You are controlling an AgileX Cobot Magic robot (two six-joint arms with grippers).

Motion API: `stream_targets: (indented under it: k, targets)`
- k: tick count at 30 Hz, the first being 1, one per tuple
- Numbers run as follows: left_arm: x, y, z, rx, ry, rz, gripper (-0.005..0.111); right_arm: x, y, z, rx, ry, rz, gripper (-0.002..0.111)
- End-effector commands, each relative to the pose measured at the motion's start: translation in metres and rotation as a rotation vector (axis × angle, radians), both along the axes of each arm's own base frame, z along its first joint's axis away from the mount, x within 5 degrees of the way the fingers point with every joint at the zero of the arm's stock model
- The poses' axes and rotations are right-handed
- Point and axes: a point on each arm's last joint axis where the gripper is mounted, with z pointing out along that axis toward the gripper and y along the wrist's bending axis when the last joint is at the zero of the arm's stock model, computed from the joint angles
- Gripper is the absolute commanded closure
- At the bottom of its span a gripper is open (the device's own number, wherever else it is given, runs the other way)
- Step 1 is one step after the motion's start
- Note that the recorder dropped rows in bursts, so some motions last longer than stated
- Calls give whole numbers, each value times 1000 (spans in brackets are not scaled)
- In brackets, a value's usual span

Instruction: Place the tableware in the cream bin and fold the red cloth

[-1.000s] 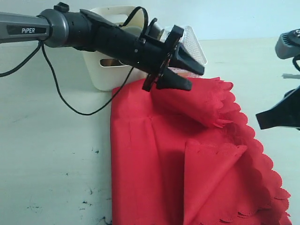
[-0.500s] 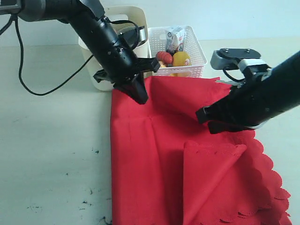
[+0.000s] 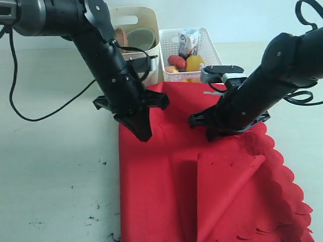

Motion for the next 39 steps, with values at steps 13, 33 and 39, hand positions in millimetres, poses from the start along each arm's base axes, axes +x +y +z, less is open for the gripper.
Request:
stream_targets:
  k: [13,33,39]
  targets:
    - [-38,-33,-10,16,-21,-112,105,77,-43,15,-197,-258,-190,108]
    - [-37,-21,-34,95,-122,-123,105,57,-21,110,-29,-265,-54,108]
    - [-37,-19,-35,100,-132,-151,105,34,-7,75,-53,-174,-4,108]
